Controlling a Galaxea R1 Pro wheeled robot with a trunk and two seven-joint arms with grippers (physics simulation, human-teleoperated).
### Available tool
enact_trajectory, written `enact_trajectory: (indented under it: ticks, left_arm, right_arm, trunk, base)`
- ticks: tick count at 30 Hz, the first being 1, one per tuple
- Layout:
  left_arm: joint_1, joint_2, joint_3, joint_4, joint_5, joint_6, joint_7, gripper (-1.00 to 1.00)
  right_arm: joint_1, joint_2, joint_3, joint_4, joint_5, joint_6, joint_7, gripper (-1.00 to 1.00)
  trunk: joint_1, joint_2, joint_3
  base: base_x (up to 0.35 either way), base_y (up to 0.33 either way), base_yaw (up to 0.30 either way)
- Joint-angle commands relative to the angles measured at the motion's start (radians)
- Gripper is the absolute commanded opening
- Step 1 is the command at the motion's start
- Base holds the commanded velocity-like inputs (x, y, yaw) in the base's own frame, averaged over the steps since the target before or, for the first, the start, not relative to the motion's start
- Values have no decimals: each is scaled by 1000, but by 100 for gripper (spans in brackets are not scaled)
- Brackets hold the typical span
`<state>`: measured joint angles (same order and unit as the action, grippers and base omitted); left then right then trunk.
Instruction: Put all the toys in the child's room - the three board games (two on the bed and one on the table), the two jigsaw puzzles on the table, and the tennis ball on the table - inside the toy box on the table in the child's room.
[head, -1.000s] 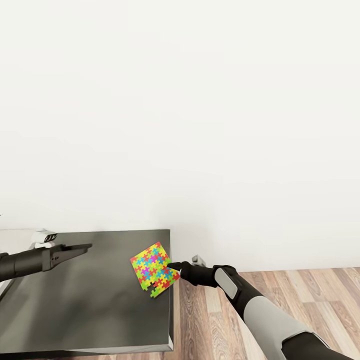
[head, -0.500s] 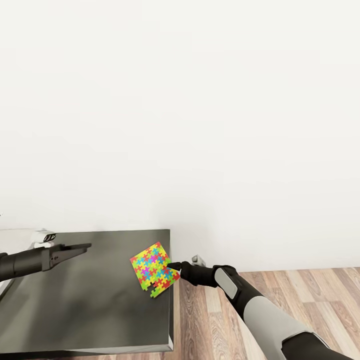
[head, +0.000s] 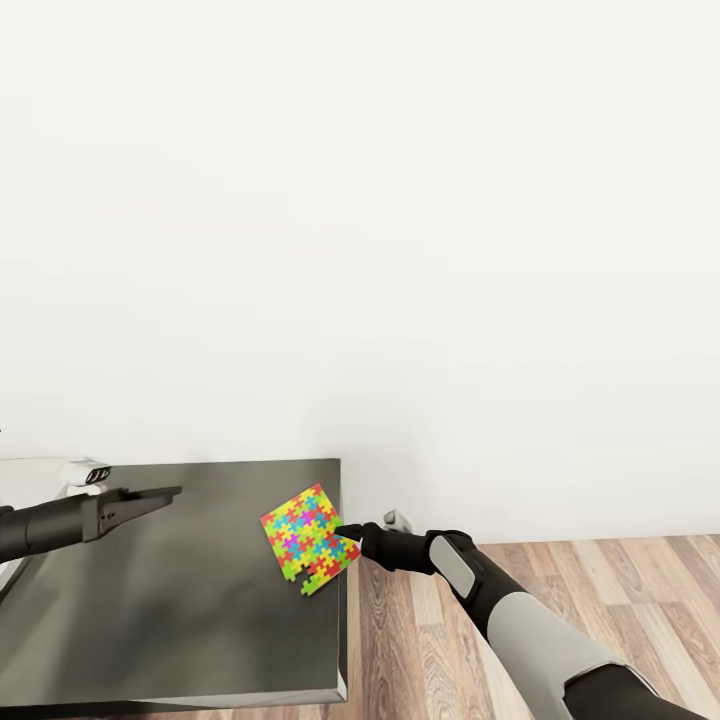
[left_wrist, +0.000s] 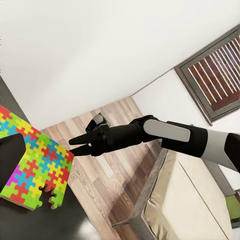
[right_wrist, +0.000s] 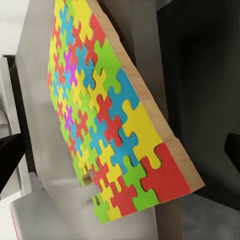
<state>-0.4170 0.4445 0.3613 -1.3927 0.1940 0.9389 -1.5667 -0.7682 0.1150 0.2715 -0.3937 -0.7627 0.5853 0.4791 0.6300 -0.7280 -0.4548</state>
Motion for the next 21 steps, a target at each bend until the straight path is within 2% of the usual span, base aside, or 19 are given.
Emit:
enact_trajectory:
  ticks: [1, 7, 21]
  left_arm:
    - [-1, 0, 0, 0, -1, 11, -4, 100]
    - [0, 0, 1, 0, -1, 10, -4, 100]
    - [0, 0, 1, 0, -1, 9, -4, 100]
  right_arm:
    - [-1, 0, 3, 0, -3, 2, 1, 100]
    - [-1, 0, 3, 0, -3, 2, 1, 100]
    - [-1, -1, 4, 0, -3, 2, 1, 100]
  trunk:
    - [0, -1, -1]
    - [0, -1, -1]
    - [0, -1, -1]
  base:
    - [0, 96, 0]
    - [0, 137, 0]
    - [0, 11, 0]
